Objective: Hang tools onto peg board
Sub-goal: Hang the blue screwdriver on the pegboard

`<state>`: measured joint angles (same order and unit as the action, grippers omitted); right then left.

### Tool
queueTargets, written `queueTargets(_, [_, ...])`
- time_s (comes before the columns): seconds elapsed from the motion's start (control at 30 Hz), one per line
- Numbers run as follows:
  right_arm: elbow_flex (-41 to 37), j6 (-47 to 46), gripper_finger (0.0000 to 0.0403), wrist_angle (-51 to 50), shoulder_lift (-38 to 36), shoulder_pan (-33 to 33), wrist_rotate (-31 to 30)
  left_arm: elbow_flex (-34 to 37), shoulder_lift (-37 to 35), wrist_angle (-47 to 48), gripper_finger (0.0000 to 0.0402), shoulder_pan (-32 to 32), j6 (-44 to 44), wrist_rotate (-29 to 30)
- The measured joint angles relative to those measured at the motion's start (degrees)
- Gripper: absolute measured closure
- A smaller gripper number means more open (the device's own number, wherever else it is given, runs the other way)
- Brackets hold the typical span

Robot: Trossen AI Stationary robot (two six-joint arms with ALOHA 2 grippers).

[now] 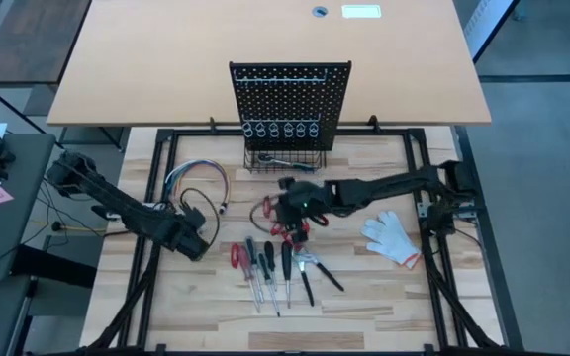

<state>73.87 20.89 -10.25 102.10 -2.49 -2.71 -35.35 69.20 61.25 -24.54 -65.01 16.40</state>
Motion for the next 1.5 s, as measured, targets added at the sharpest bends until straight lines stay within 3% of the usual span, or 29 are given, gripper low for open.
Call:
queueTargets(0.17, [-0.02,-1.61,0.0238,-8.56,-1.62,-5.26,0.03,1.57,3.15,-1.27,0.0228,7.13,9.11,-3.59])
queueTargets(0.33, [-1.80,-3.46,0.0242,-12.25,-1.65,-8.40,0.58,1.49,7.85,-6.03,0.0233,10.33,17.66,-7.38])
queueTargets(0.43, [-6.02,-5.03,0.0245,-8.02,-1.70,-8.99,0.86,1.03,10.85,-6.17,0.0258,11.13,19.49,-7.72])
queueTargets(0.57, [-11.95,-7.07,0.0252,0.52,-1.76,-9.10,0.88,-1.54,13.07,-5.51,0.0326,10.96,21.96,-7.81])
queueTargets(0.8, [-17.42,-11.50,0.0263,21.48,-1.50,-8.71,0.86,-11.91,13.36,-3.68,0.0332,9.36,22.24,-5.52])
queueTargets(0.9, [-17.44,-11.52,0.0263,26.27,-1.50,-8.62,0.86,-16.32,13.55,-7.63,0.0332,8.58,22.57,-5.70])
queueTargets(1.1, [-14.42,1.31,0.0237,27.30,-1.50,-10.44,-1.50,-22.04,13.49,-12.57,0.0332,8.44,23.80,-6.96])
queueTargets(1.3, [-9.96,21.40,0.0200,25.79,-0.14,-14.37,-13.58,-23.36,13.49,-12.83,0.0332,8.56,23.78,-7.22])
queueTargets(1.5, [-4.59,38.69,0.0210,26.51,7.81,-14.13,-24.32,-23.48,13.45,-13.19,0.0332,8.62,22.56,-7.52])
